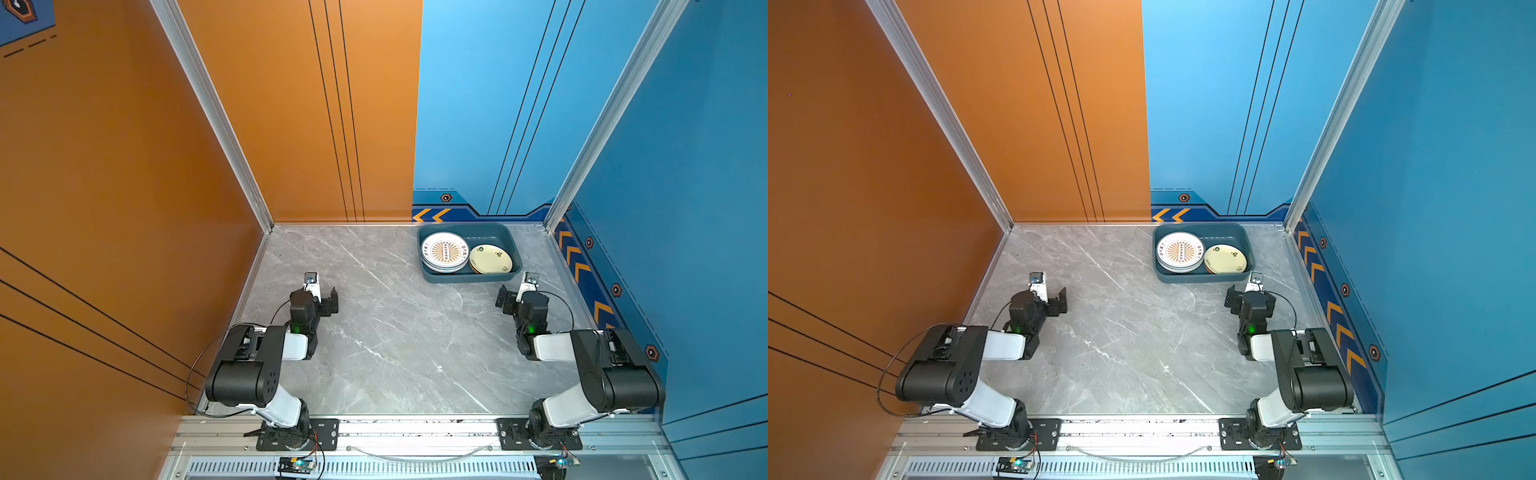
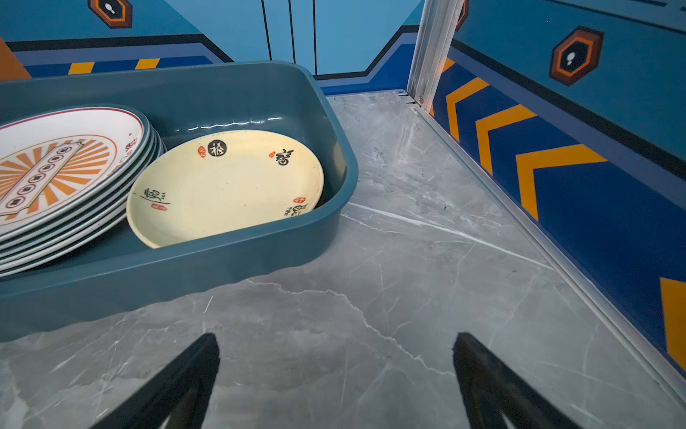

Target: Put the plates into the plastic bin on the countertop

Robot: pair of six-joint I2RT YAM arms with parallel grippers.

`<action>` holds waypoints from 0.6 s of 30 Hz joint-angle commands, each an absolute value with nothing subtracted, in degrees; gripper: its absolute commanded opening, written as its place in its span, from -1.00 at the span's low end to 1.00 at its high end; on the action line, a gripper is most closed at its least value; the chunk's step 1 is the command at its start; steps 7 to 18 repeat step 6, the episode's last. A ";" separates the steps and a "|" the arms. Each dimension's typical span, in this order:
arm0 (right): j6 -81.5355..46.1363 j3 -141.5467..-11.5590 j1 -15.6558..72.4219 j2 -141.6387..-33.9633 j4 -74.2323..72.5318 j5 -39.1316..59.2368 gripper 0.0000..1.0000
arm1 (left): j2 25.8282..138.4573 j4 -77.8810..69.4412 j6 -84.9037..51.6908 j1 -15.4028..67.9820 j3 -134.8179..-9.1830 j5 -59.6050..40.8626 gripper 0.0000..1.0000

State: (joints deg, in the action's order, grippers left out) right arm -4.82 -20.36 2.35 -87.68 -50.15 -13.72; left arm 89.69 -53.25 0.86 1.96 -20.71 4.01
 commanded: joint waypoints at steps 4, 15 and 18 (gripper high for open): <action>-3.97 -21.32 2.81 -87.68 -50.49 -13.75 1.00 | 89.13 -52.40 2.20 2.39 -21.62 5.27 0.96; -3.97 -21.39 2.77 -87.71 -50.54 -13.71 0.99 | 88.93 -52.52 2.35 2.67 -21.34 5.90 0.96; -3.97 -21.39 2.77 -87.71 -50.54 -13.71 0.99 | 88.93 -52.52 2.35 2.67 -21.34 5.90 0.96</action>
